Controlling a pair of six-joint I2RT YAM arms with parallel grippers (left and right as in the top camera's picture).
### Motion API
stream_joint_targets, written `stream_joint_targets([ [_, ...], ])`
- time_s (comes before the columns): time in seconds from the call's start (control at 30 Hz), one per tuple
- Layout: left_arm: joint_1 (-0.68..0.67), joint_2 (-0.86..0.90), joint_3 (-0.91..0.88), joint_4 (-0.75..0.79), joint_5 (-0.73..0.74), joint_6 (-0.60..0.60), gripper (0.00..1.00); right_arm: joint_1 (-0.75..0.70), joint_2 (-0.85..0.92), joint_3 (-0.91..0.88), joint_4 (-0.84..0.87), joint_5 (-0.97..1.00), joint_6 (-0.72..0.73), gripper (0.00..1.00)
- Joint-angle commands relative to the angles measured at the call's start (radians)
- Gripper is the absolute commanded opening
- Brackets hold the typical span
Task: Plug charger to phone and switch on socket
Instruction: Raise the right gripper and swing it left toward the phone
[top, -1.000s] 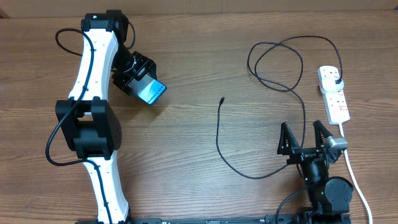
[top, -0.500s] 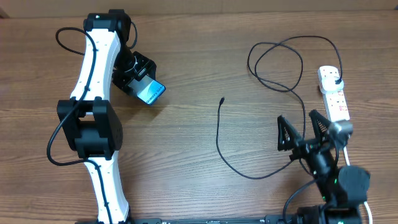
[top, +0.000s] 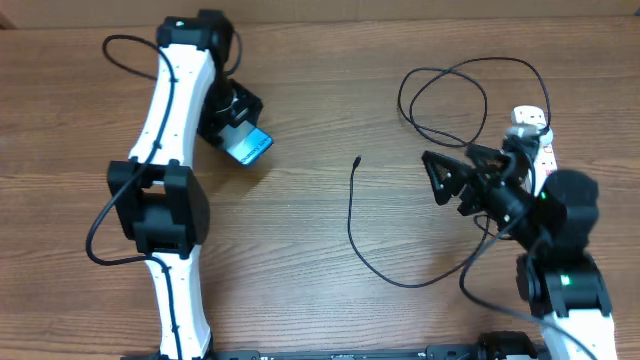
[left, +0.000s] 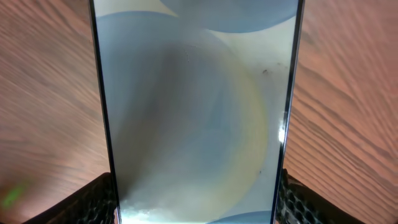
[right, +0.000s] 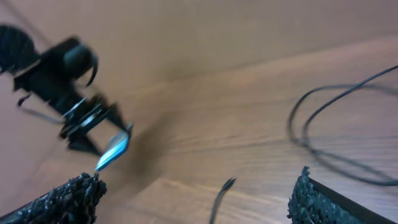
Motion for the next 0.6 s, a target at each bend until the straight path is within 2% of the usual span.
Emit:
stream_joint_targets([
  [0.0,-0.040,-0.065,0.068,-0.006,-0.049,-0.070,0.04,0.005,0.072,0.050,0.013,-0.174,0.004,1.00],
  [0.1,-0.058,-0.071,0.092,-0.011,-0.048,-0.105,0.04,0.005,0.130,0.059,0.045,-0.262,0.025,1.00],
  [0.27,-0.081,-0.071,0.105,-0.014,0.018,-0.190,0.04,0.006,0.249,0.059,0.167,-0.346,0.192,1.00],
  [0.43,-0.095,-0.070,0.105,-0.013,0.034,-0.314,0.04,0.037,0.366,0.076,0.238,-0.373,0.240,1.00],
  [0.57,-0.101,-0.070,0.105,-0.012,0.034,-0.366,0.04,0.077,0.440,0.125,0.246,-0.377,0.240,1.00],
])
